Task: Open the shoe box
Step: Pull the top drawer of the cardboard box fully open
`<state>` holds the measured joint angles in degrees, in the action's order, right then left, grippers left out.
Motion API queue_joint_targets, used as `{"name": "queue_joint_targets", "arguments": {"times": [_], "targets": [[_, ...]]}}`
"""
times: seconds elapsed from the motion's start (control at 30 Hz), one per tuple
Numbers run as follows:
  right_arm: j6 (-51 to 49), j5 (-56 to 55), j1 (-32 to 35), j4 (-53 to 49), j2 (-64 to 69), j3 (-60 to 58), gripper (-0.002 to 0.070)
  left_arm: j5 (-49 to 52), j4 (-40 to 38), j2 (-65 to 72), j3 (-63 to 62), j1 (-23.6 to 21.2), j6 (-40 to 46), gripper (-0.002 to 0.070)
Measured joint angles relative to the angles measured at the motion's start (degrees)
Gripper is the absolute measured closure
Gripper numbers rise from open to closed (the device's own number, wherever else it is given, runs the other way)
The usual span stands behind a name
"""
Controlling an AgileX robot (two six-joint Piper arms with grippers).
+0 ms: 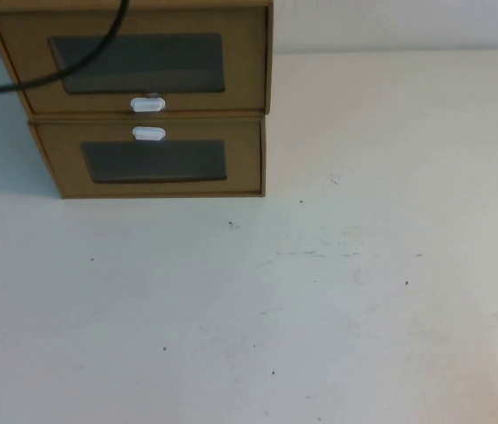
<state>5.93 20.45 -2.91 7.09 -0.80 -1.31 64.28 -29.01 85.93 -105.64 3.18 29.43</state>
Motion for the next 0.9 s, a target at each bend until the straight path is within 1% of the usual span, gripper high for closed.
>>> {"name": "queue_joint_targets", "arguments": {"times": [0.2,0.33,0.57,0.73,0.9], "targets": [[0.00,0.00,0.00,0.00,0.00,0.00,0.0690,6.79,-3.80,14.93,-20.28,0.00,-1.45,0.0680],[0.00,0.00,0.00,0.00,0.00,0.00,0.0690,7.45,-4.41,22.61,-27.90,0.00,-2.34,0.0680],[0.00,0.00,0.00,0.00,0.00,0.00,0.0690,7.91,-4.41,29.86,-31.10,0.00,-2.55,0.0680],[0.00,0.00,0.00,0.00,0.00,0.00,0.0690,7.70,-3.28,32.43,-31.10,0.00,-2.55,0.0680],[0.00,0.00,0.00,0.00,0.00,0.00,0.0690,6.52,-3.84,33.48,-31.69,0.00,-2.55,0.0680]]}}
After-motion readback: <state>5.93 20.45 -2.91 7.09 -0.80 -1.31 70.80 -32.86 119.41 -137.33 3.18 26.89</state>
